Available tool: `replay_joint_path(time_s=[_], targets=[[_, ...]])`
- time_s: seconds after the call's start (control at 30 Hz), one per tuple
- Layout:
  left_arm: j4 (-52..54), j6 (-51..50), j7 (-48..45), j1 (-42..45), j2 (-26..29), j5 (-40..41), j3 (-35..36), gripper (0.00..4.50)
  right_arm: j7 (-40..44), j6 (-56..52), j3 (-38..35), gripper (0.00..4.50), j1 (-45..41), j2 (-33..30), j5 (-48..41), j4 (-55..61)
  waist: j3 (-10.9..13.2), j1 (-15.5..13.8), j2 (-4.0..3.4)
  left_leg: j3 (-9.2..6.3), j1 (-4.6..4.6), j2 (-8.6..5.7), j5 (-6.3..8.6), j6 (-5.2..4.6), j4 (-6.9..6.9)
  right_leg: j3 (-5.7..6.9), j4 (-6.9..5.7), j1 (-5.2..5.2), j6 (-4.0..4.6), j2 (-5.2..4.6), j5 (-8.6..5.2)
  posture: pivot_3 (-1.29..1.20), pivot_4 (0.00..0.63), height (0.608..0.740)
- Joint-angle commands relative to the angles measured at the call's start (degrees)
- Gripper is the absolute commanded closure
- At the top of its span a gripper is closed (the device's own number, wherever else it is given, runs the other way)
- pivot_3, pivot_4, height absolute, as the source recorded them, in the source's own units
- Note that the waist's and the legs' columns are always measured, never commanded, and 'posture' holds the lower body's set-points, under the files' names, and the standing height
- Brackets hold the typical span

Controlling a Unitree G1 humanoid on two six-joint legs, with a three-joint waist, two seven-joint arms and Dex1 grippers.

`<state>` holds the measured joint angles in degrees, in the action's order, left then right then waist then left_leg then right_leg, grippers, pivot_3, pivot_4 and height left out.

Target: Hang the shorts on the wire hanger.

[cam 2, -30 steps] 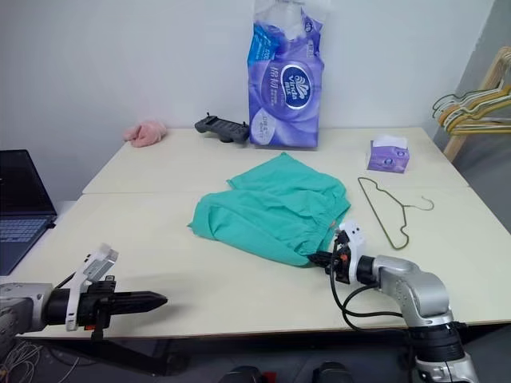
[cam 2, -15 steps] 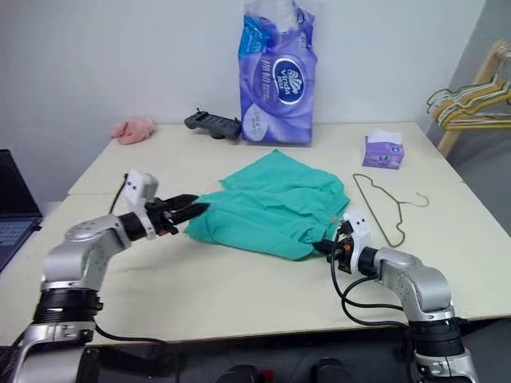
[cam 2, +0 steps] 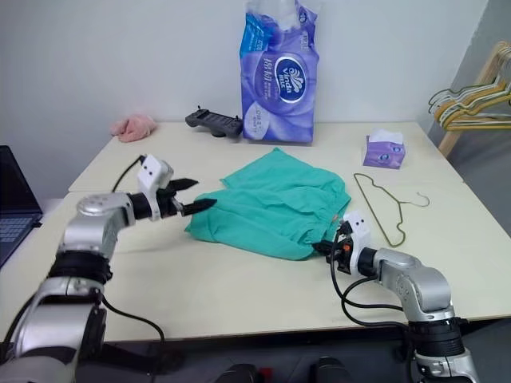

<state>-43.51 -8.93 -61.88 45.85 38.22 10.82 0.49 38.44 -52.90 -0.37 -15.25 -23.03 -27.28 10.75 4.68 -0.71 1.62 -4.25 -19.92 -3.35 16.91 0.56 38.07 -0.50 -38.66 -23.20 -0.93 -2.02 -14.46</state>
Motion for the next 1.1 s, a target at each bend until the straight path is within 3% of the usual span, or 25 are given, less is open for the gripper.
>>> replay_joint_path(time_s=[0.03, 0.23, 0.37, 0.63, 0.73, 1.1], targets=[[-12.6, 0.7, -10.4, 8.5, 1.7, -4.6, -4.1, 0.05, 0.3, 0.9, 0.2, 4.5, -1.6, 0.0, -0.9, 0.5, 0.0, 0.0, 0.04, 0.0, -0.02, -0.02, 0.0, 0.0, 0.01, 0.02, -0.02, -0.01, 0.09, -0.01, 0.05, 0.06, 0.075, 0.74], [-27.1, -3.0, -17.8, 16.6, 0.2, -10.5, -7.9, 0.05, -0.1, 1.1, 0.5, 4.5, -1.8, 0.4, -1.0, 0.6, 0.1, 0.8, 0.12, 0.0, -0.1, -0.01, 0.04, -0.06, -0.02, 0.05, 0.03, -0.05, 0.01, 0.06, 0.0, 0.03, 0.07, 0.74], [-29.6, 0.0, -17.3, 16.5, 0.0, -16.2, -11.5, 0.05, -1.0, 1.2, -0.5, 4.5, -0.5, 0.2, -1.4, 1.7, 0.1, 1.1, 0.19, -0.01, -0.12, 0.01, 0.04, -0.07, -0.02, 0.03, 0.01, -0.09, -0.01, 0.03, -0.01, 0.0, 0.069, 0.74], [-31.8, 5.4, -10.9, 15.6, 0.2, -20.9, -11.1, 0.05, -2.7, 0.9, -0.8, 4.5, 1.7, 0.3, -2.5, 4.0, 0.2, 1.1, 0.23, -0.08, -0.19, 0.01, 0.04, -0.06, 0.0, 0.09, 0.0, -0.12, -0.26, -0.03, -0.15, -0.01, 0.074, 0.74], [-32.1, 6.5, -8.4, 15.7, -0.3, -20.2, -9.2, 0.64, -2.7, 0.8, -0.8, 4.5, 1.8, 0.1, -2.5, 4.1, 0.2, 1.1, 0.24, -0.1, -0.2, 0.02, 0.04, -0.06, 0.0, 0.1, 0.0, -0.12, -0.28, -0.04, -0.16, -0.01, 0.074, 0.74], [-32.2, 7.7, -9.2, 14.6, 1.0, -19.6, -6.5, 4.12, -2.2, 1.3, -0.1, 4.5, -0.3, 0.2, -2.1, 2.2, 0.2, 1.1, 0.25, -0.11, -0.23, 0.01, 0.04, -0.06, 0.0, 0.14, -0.02, -0.15, -0.27, -0.04, -0.16, 0.01, 0.074, 0.74]])
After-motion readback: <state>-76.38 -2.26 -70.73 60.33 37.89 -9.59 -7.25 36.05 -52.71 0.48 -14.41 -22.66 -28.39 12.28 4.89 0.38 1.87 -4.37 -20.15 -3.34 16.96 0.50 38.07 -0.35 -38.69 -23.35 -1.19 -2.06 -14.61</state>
